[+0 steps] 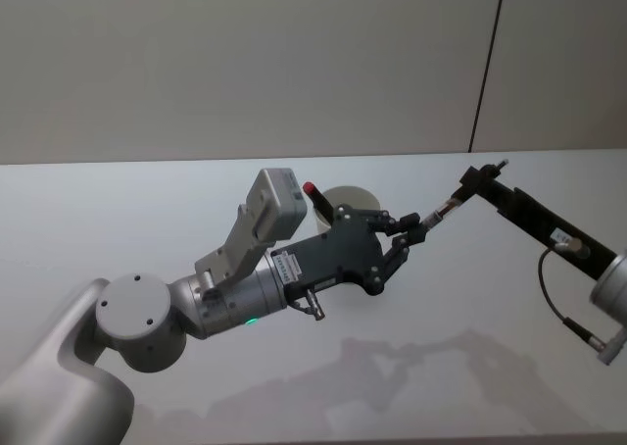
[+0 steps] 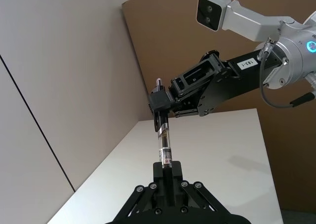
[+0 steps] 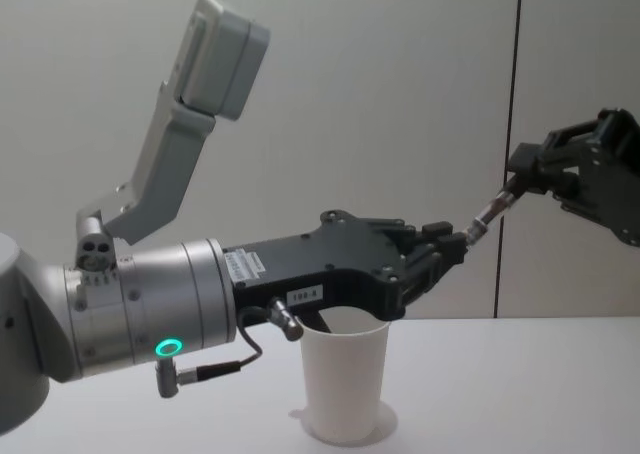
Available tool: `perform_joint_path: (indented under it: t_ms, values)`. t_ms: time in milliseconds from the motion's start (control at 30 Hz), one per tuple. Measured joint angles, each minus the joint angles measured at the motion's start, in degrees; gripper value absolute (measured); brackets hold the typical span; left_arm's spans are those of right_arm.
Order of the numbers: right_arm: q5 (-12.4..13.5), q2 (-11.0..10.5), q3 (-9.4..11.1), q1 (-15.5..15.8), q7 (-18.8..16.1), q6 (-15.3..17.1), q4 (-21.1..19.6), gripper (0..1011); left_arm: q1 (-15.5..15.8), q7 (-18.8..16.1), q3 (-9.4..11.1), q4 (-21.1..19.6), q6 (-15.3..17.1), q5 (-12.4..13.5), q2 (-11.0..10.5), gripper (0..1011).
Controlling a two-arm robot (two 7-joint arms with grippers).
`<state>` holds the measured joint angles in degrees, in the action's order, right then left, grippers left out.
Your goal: Place the pen into the pen holder.
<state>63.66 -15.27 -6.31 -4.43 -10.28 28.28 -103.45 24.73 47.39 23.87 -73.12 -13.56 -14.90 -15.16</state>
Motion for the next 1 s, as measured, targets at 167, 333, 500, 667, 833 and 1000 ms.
perform_joint_path:
  t_ms: [167,333,500,667,833,1000]
  values:
    - [0.0,-0.4,-0.3,0.0,-0.1,-0.7,-0.1,134,0.0,0.0,0.0,0.0,0.0,0.2,0.0,191]
    - [0.0,-0.6,-0.5,0.1,-0.1,-1.2,-0.2,134,0.0,0.0,0.0,0.0,0.0,0.2,0.0,340]
    - [-0.4,-1.0,-0.8,0.1,-0.3,-1.9,-0.2,134,0.0,0.0,0.0,0.0,0.0,0.2,0.0,502]
    - [-1.5,-1.4,-1.1,0.0,-0.8,-2.7,-0.2,134,0.0,0.0,0.0,0.0,0.0,0.2,0.0,644]
    - [-4.0,-2.1,-1.5,-0.6,-2.4,-4.0,0.2,134,0.0,0.0,0.0,0.0,0.0,0.2,0.0,812]
    - [-7.6,-2.8,-1.8,-1.8,-5.3,-5.5,1.4,134,0.0,0.0,0.0,0.0,0.0,0.2,0.0,954]
